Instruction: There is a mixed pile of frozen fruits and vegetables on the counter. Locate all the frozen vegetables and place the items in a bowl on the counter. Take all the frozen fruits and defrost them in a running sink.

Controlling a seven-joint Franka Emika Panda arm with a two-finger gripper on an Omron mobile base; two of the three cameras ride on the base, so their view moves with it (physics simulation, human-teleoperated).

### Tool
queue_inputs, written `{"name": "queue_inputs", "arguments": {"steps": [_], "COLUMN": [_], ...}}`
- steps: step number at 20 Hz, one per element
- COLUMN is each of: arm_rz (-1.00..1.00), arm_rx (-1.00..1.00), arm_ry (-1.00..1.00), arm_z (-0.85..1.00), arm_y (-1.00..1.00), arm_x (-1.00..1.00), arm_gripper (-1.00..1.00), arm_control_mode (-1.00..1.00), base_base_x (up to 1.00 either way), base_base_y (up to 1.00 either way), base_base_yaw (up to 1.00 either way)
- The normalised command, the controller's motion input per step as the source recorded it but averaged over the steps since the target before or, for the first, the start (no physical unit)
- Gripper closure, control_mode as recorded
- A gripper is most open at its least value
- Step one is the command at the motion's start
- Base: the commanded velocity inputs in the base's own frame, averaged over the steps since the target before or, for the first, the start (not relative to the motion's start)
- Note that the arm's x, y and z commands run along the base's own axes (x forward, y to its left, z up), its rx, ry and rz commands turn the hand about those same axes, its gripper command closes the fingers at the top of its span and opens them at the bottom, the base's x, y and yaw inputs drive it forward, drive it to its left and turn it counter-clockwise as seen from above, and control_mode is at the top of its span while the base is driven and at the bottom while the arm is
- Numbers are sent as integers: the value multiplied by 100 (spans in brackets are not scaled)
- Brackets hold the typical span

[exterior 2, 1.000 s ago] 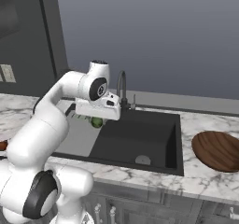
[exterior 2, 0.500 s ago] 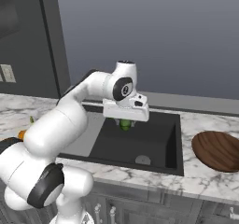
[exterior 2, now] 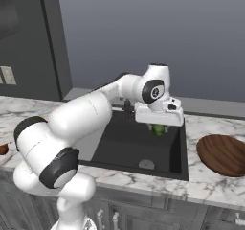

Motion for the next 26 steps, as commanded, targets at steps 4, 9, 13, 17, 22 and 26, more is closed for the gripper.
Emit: {"name": "queue_inputs", "arguments": {"steps": [4,9,13,17,22,26], "arm_rz": [-11,-11,-14,-9,0,0], "arm_rx": [0,0,2,8,5,1], "arm_ry": [2,4,0,-3,-6,-6], "arm_z": [0,-2,-19,-34,-23,-10], "arm_y": [-100,-95,-87,-73,-27,-22], "arm_x": [11,26,30,40,34,9], "arm_gripper": [100,100,100,100,100,100], "arm_control_mode": [-100,-100,-100,-100,-100,-100], "base_base_x": [0,0,0,0,0,0], "base_base_y": [0,0,0,0,0,0], "base_base_yaw": [0,0,0,0,0,0]}}
